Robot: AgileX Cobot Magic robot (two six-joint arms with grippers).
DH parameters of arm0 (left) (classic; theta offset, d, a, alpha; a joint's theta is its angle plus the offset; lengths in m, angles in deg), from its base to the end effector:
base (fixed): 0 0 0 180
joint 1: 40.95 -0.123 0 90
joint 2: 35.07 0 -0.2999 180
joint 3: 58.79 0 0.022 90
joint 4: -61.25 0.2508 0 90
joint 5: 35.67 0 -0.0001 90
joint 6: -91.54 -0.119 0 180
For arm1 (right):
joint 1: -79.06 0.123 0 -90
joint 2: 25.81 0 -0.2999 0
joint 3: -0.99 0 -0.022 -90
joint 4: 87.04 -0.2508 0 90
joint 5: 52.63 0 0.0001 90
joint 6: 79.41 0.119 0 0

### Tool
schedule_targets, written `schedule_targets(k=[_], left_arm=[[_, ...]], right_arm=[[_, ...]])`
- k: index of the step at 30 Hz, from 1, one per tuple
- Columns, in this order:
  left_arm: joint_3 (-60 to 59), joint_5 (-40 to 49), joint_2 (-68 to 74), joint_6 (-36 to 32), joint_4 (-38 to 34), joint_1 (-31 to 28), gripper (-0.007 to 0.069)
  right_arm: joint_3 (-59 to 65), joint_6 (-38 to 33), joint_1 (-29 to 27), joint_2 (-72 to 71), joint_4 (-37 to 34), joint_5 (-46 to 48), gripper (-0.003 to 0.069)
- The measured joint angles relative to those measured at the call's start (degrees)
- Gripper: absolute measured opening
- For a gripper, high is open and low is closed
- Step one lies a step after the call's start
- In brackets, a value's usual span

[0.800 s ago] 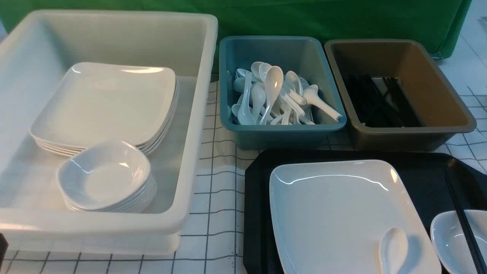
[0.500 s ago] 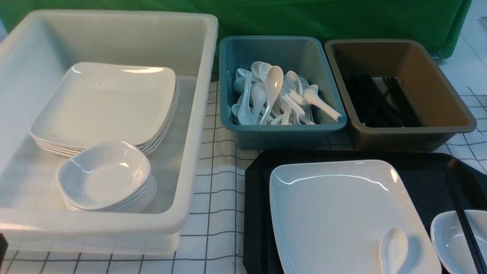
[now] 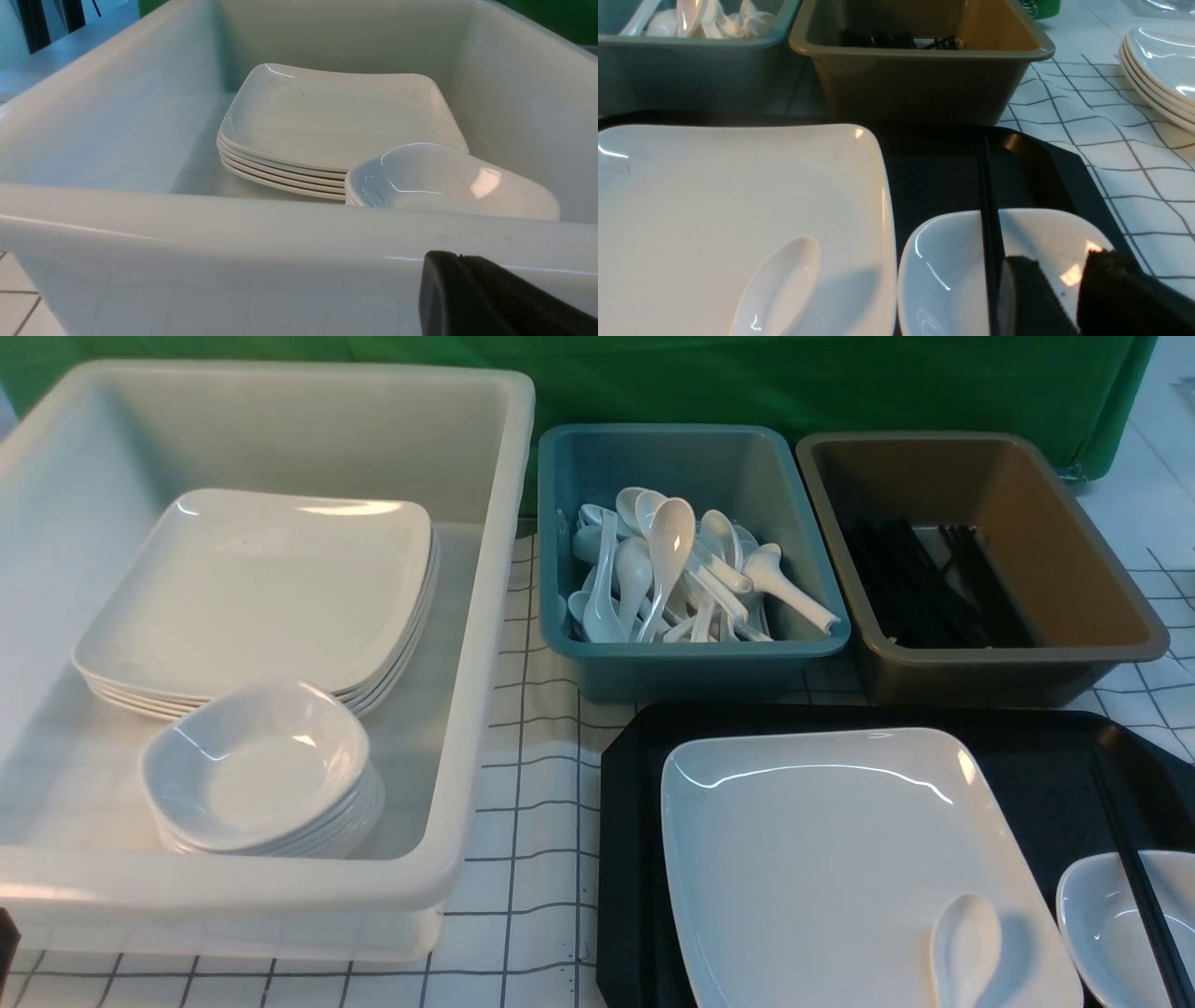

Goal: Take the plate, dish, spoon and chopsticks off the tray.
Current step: Use the right arm to grab a pair of chopsticks from the plate

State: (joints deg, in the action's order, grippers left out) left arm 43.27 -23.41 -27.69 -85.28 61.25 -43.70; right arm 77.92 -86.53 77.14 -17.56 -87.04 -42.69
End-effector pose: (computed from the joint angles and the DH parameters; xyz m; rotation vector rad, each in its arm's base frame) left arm 0.0686 0.0033 0.1881 -0.0881 1.7008 -0.0056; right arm 0.0697 -0.0023 0.1983 -0.0754 1.6598 -0.1197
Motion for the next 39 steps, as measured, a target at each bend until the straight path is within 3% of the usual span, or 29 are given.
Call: schedule_targets(k=[18, 21, 22, 24, 30, 33, 38, 39], left_arm=[[0.0, 0.0, 0.0, -0.1, 0.0, 0.0, 0.0022], [0.0, 0.0, 0.0, -0.1, 0.0, 0.0, 0.0022], [0.0, 0.0, 0.0, -0.1, 0.0, 0.0, 0.0022], [0.0, 0.0, 0.0, -0.1, 0.0, 0.0, 0.0022], [0.0, 0.0, 0.0, 0.0, 0.0, 0.0, 0.0022], [0.0, 0.0, 0.0, 0.0, 0.0, 0.0, 0.0022], [0.0, 0.0, 0.0, 0.0, 0.0, 0.0, 0.0022], [0.0, 0.0, 0.0, 0.0, 0.0, 0.0, 0.0022]], right_arm=[[0.0, 1.0, 0.0, 0.0, -0.8, -0.4, 0.0241], [0.2, 12.3, 0.0, 0.0, -8.8, -1.0, 0.0241], [0.3, 20.9, 0.0, 0.0, -14.2, -1.1, 0.0241], [0.3, 29.8, 0.0, 0.0, -17.7, -1.1, 0.0241], [0.4, 40.2, 0.0, 0.0, -19.6, -1.4, 0.0239], [0.4, 38.9, 0.0, 0.0, -19.8, -1.4, 0.0228], [-9.9, 20.5, 0.0, 0.6, -19.7, 0.4, 0.0078], [-11.2, 19.7, 0.0, 0.7, -19.7, 0.4, 0.0071]])
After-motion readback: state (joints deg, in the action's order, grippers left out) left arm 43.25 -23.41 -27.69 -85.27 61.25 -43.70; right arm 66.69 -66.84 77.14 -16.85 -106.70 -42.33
